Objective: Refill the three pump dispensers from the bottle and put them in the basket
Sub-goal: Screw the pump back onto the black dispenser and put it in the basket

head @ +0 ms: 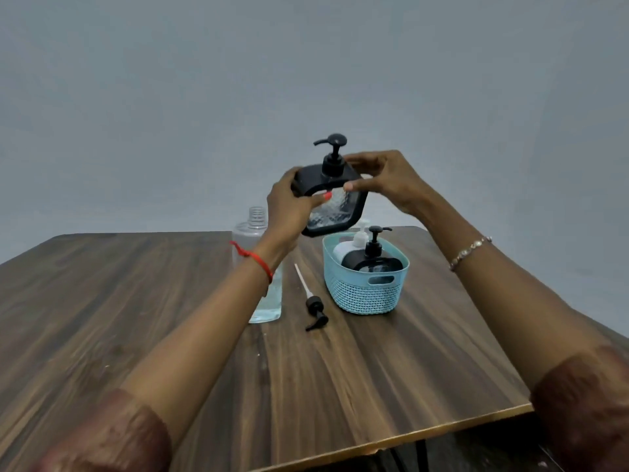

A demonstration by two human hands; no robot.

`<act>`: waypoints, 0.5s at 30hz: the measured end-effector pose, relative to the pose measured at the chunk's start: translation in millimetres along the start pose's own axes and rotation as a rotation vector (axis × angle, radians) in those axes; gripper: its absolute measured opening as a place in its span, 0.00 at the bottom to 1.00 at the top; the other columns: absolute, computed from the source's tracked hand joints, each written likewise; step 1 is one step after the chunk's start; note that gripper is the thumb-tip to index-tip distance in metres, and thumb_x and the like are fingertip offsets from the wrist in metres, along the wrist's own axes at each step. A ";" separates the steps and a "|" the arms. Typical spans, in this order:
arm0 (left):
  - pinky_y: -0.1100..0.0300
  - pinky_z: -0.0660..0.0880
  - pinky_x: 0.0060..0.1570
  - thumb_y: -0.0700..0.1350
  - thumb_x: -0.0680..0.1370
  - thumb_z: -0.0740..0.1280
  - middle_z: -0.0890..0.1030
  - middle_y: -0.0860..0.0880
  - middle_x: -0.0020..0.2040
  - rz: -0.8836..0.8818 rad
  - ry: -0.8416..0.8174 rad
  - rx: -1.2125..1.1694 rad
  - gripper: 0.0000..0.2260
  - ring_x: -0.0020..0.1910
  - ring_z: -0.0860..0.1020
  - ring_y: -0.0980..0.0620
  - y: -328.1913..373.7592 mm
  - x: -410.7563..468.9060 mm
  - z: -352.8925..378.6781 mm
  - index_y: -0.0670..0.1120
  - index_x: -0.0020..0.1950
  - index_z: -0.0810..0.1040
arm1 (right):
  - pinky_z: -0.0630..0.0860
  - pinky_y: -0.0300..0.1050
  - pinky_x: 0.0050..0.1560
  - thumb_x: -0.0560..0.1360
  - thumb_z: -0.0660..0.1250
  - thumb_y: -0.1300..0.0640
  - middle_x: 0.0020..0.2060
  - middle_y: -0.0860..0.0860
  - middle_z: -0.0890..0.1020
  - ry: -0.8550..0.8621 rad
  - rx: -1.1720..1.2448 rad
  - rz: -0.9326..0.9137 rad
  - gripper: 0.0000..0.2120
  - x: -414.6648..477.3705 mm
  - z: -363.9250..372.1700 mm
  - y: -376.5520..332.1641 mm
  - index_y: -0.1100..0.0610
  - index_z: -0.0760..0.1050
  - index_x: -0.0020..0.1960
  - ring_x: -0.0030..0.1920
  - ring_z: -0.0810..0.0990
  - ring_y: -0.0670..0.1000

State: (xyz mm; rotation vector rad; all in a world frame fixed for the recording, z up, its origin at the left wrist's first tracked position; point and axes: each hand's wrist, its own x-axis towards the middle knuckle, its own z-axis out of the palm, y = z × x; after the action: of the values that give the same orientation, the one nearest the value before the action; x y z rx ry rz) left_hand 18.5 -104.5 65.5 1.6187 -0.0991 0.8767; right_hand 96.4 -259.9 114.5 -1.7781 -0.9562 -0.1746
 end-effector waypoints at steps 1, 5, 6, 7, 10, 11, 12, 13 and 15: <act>0.67 0.75 0.46 0.36 0.69 0.74 0.79 0.49 0.48 0.012 -0.002 0.010 0.20 0.47 0.77 0.53 -1.0 11.6 5.9 0.42 0.60 0.75 | 0.77 0.47 0.58 0.64 0.75 0.69 0.54 0.58 0.81 0.018 -0.007 -0.009 0.27 9.0 -5.2 4.1 0.65 0.75 0.62 0.57 0.80 0.52; 0.68 0.73 0.43 0.35 0.70 0.72 0.79 0.48 0.49 0.020 -0.023 0.040 0.17 0.47 0.77 0.51 -19.2 49.1 30.6 0.42 0.58 0.75 | 0.76 0.51 0.61 0.64 0.76 0.67 0.57 0.58 0.81 0.062 -0.050 -0.001 0.28 36.9 -20.5 27.3 0.65 0.74 0.62 0.60 0.78 0.53; 0.65 0.74 0.46 0.35 0.71 0.71 0.80 0.46 0.51 0.018 -0.026 0.055 0.16 0.49 0.77 0.49 -27.1 56.7 36.8 0.42 0.58 0.75 | 0.75 0.52 0.61 0.63 0.76 0.67 0.57 0.58 0.80 0.068 -0.059 0.004 0.28 42.4 -23.1 34.7 0.65 0.74 0.62 0.60 0.78 0.53; 0.61 0.75 0.49 0.36 0.71 0.71 0.79 0.44 0.53 0.014 -0.028 0.071 0.16 0.51 0.77 0.48 -35.5 63.8 43.2 0.42 0.58 0.75 | 0.75 0.53 0.62 0.63 0.76 0.67 0.57 0.58 0.80 0.074 -0.065 0.010 0.28 47.3 -25.8 42.3 0.65 0.74 0.62 0.60 0.78 0.53; 0.55 0.75 0.54 0.38 0.72 0.71 0.77 0.40 0.57 0.000 -0.046 0.108 0.16 0.54 0.76 0.44 -58.8 80.4 60.9 0.43 0.59 0.74 | 0.75 0.52 0.62 0.64 0.75 0.68 0.57 0.58 0.80 0.077 -0.062 0.037 0.27 57.0 -33.5 64.4 0.64 0.74 0.62 0.61 0.77 0.53; 0.55 0.75 0.55 0.38 0.72 0.71 0.76 0.40 0.57 -0.008 -0.055 0.118 0.16 0.54 0.76 0.44 -65.3 84.2 66.0 0.43 0.59 0.74 | 0.75 0.52 0.62 0.64 0.75 0.68 0.57 0.58 0.80 0.074 -0.061 0.045 0.27 59.0 -35.5 71.9 0.64 0.74 0.63 0.61 0.77 0.53; 0.54 0.74 0.56 0.38 0.72 0.71 0.76 0.40 0.57 -0.020 -0.064 0.128 0.16 0.55 0.76 0.44 -71.3 87.2 70.2 0.43 0.59 0.74 | 0.75 0.51 0.62 0.65 0.74 0.68 0.57 0.58 0.80 0.070 -0.060 0.053 0.27 60.4 -37.4 79.3 0.64 0.74 0.63 0.61 0.77 0.53; 0.54 0.74 0.56 0.39 0.72 0.71 0.76 0.40 0.57 -0.030 -0.082 0.135 0.16 0.54 0.76 0.44 -76.2 89.3 73.3 0.43 0.59 0.74 | 0.75 0.51 0.62 0.65 0.74 0.68 0.57 0.58 0.80 0.066 -0.057 0.063 0.26 61.2 -38.8 86.7 0.64 0.74 0.63 0.61 0.77 0.53; 0.58 0.73 0.51 0.39 0.73 0.69 0.76 0.39 0.56 -0.047 -0.134 0.145 0.13 0.53 0.76 0.44 -82.7 90.6 76.8 0.41 0.57 0.74 | 0.75 0.49 0.62 0.66 0.73 0.68 0.57 0.58 0.80 0.061 -0.053 0.093 0.26 60.1 -40.7 98.8 0.64 0.74 0.63 0.60 0.78 0.52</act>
State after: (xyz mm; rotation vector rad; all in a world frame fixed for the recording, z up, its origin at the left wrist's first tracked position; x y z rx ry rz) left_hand 162.3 -113.9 52.3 1.8081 -0.0927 0.7536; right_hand 216.0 -274.9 91.9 -1.8518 -0.8305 -0.1950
